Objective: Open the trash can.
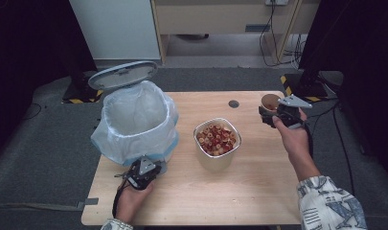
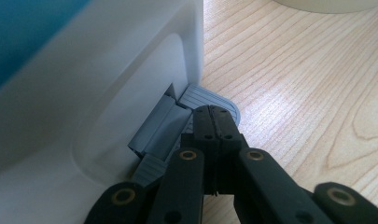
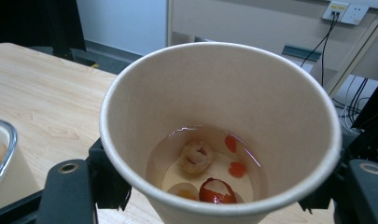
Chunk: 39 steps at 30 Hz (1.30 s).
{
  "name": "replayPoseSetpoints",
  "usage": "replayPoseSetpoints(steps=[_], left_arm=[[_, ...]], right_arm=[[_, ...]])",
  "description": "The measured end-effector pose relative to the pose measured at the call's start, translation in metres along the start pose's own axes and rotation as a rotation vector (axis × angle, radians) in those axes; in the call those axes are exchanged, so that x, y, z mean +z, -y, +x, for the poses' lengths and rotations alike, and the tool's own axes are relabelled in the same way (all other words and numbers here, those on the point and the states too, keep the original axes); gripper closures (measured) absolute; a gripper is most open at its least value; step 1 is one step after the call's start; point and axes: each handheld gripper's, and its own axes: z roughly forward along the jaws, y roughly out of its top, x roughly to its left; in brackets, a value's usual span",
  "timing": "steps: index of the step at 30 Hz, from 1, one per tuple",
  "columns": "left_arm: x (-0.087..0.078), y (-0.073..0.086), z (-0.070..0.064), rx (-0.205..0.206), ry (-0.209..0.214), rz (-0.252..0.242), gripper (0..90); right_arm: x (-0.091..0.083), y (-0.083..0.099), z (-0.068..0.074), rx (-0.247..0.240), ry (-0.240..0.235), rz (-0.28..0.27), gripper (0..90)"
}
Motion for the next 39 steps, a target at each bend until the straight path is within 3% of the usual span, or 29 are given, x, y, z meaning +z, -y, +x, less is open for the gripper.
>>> replayPoseSetpoints(steps=[12, 24, 39], left_arm=[[0.000, 0.000, 0.000, -0.002, 0.002, -0.002, 89.5], [0.000, 0.000, 0.001, -0.004, 0.004, -0.002, 89.5], [0.000, 0.000, 0.001, -0.004, 0.005, -0.002, 89.5]], right_arm=[[0.005, -0.029, -0.001, -0.027, -0.017, -0.027, 28.4], [0.005, -0.035, 0.002, -0.065, -0.042, -0.045, 28.4], [0.006, -0.046, 0.009, -0.157, -0.057, -0.056, 28.4]])
